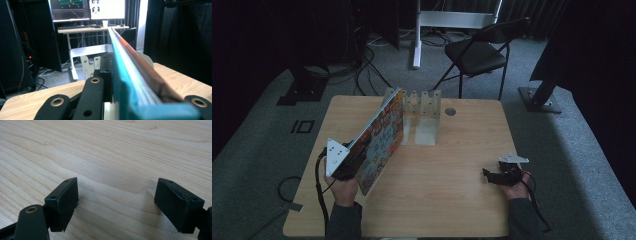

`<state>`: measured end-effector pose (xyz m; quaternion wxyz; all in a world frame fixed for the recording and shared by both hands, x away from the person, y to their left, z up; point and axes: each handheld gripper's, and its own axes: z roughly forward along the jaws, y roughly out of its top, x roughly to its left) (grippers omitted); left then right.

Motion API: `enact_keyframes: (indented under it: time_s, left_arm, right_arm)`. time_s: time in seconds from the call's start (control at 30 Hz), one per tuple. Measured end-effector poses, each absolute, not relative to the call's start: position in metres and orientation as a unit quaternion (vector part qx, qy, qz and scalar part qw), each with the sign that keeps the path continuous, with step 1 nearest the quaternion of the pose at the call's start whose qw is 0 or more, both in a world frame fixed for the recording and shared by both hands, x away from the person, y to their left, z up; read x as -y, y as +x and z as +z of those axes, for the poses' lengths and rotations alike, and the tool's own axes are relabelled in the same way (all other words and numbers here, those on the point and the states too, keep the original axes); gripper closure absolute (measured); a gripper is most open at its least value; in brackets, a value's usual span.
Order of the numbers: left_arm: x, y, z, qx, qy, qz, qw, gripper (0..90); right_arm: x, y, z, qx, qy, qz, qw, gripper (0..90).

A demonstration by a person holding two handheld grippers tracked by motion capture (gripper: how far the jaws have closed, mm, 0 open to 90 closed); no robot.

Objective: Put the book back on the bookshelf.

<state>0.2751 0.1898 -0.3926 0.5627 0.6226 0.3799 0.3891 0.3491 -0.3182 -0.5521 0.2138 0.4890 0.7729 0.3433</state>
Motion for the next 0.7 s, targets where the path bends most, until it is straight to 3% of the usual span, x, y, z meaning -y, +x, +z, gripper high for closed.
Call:
enact_keyframes:
  time_s: [0.7]
  left_arm:
    - [-0.179,0.29,-0.394,-0.398,0.605,0.405,0.558,80.5]
  right_arm:
    - [0.318,0.349,-0.552,-0.773,0.489,0.343,0.214,18.9]
